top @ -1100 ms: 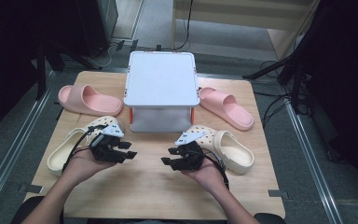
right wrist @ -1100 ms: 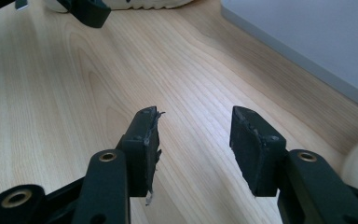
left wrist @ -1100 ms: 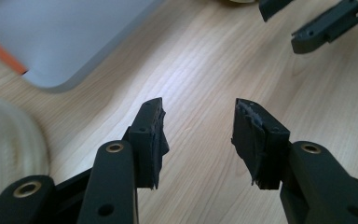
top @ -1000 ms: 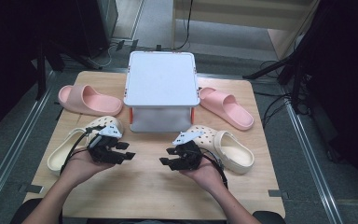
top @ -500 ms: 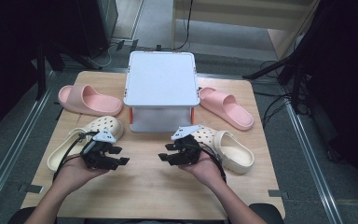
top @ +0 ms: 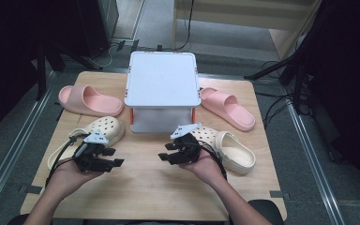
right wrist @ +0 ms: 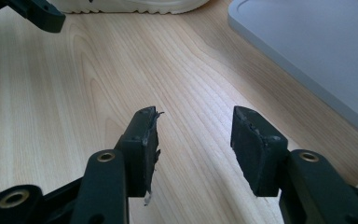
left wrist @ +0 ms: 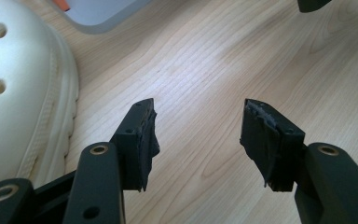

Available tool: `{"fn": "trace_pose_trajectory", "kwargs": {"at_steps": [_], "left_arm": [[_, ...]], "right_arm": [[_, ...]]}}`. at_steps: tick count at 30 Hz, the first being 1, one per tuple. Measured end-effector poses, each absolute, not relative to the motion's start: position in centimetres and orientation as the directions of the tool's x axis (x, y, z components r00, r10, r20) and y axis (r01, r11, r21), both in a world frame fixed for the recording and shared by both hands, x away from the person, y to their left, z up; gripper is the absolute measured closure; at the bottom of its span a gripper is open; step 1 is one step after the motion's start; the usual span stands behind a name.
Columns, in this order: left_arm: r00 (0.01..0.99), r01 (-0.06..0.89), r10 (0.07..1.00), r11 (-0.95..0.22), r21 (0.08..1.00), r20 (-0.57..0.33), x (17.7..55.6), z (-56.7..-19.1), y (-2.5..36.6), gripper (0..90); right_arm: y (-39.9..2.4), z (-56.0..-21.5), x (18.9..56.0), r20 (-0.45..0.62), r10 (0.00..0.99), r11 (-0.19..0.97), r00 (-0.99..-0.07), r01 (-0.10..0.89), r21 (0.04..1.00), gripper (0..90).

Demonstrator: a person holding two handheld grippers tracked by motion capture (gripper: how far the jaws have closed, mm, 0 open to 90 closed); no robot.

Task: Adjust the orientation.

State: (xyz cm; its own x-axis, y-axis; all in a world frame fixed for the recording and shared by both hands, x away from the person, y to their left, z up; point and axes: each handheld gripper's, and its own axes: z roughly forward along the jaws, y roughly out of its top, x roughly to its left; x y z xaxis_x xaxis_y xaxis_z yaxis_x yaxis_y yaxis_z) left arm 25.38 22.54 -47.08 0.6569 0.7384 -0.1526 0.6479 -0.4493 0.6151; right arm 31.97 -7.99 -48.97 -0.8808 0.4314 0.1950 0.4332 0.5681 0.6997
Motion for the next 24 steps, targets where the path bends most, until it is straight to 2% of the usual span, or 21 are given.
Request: {"fn": "trace_pose_trajectory", "kwargs": {"at_steps": [24], "left_arm": [[0.514,0.695,0.852,-0.343,0.632,-0.104,23.3,-45.4,28.7,46.0]], "right_arm": [[-7.2,-48.9,32.8,0.188,0.414,0.592,-0.891,0.42,0.688,51.6]]}}
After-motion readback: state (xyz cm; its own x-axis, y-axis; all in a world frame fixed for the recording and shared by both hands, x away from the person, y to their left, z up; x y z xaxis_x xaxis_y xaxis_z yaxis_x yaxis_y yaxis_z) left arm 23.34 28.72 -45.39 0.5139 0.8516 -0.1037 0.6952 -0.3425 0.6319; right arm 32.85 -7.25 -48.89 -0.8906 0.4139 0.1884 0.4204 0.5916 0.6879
